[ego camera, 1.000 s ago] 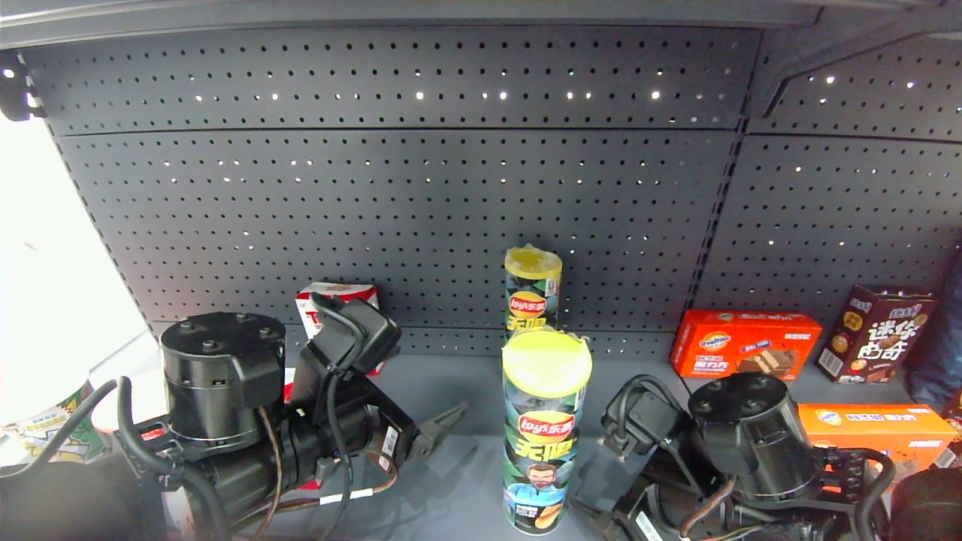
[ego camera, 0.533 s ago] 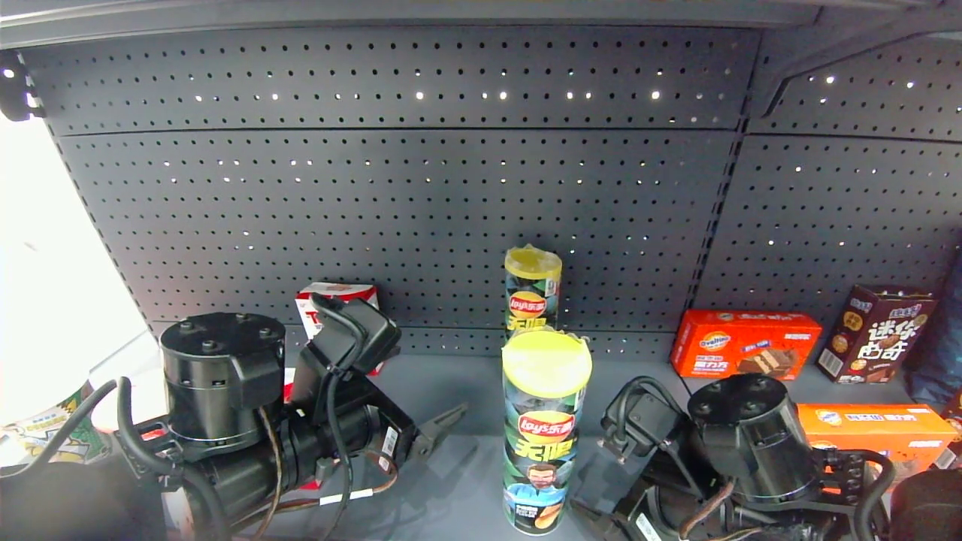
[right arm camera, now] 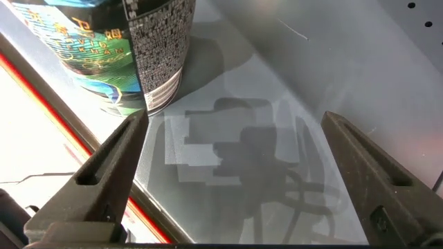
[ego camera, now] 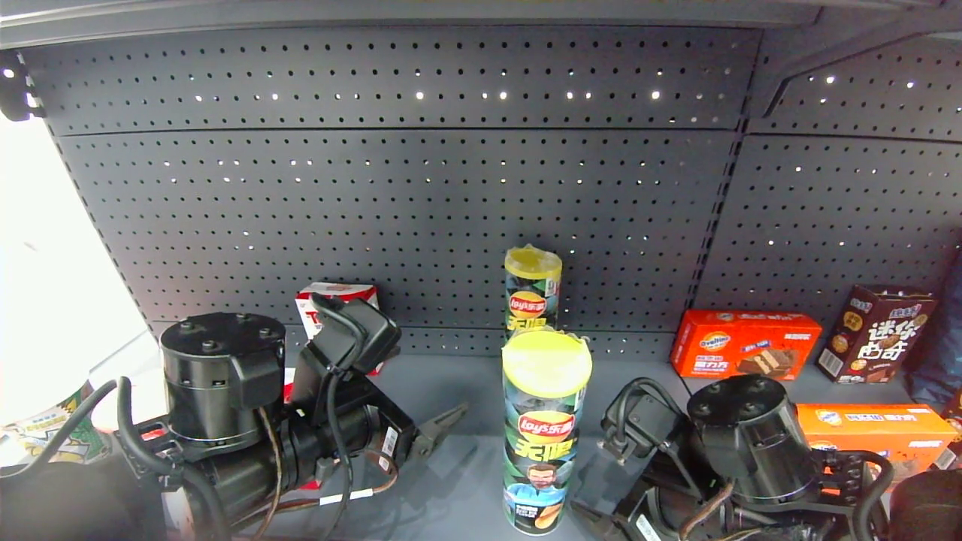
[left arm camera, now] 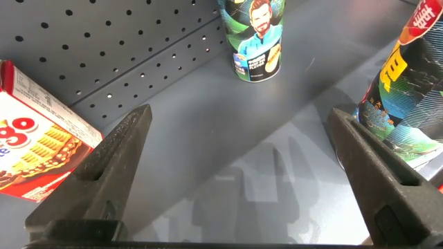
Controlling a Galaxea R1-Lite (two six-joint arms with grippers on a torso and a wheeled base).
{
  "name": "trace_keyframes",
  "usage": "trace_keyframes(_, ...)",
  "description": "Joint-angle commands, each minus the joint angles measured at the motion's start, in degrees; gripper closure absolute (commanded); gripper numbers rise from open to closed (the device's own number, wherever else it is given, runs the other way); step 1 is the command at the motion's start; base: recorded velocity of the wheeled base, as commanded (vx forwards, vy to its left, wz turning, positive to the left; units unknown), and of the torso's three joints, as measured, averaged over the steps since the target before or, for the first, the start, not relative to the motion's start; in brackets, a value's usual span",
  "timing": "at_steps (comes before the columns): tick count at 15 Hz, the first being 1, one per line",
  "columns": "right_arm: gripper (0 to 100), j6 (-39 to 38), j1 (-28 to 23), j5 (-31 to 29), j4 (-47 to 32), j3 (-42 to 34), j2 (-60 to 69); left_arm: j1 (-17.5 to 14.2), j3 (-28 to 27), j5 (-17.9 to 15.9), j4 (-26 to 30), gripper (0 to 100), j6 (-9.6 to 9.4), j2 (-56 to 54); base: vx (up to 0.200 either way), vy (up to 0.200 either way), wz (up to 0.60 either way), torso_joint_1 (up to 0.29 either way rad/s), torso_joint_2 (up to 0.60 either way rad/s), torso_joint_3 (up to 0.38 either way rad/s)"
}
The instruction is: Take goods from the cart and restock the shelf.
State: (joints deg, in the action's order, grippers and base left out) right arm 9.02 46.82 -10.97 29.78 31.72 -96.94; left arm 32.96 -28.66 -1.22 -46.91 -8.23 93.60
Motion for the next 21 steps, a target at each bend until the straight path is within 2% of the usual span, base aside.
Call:
trace_keyframes(1, 0, -0.06, 0.02, -0.01, 0.01, -0.08, 0.00, 0.00, 0.01, -0.01, -0.02, 0, -0.03, 0.00, 0.000, 0.000, 0.00, 0.000, 0.00, 0.000)
trace_keyframes(4, 0, -0.58, -0.33, -0.01, 0.01, -1.40, 1.05, 0.00, -0.08, -0.01, -0.02, 0, -0.03, 0.00, 0.000, 0.000, 0.00, 0.000, 0.00, 0.000)
trace_keyframes(21, 0, -0.58, -3.05, 0.07, 0.01, 2.91, -2.55, 0.00, -0.08, -0.01, -0.02, 0, -0.03, 0.36, 0.000, 0.000, 0.00, 0.000, 0.00, 0.000)
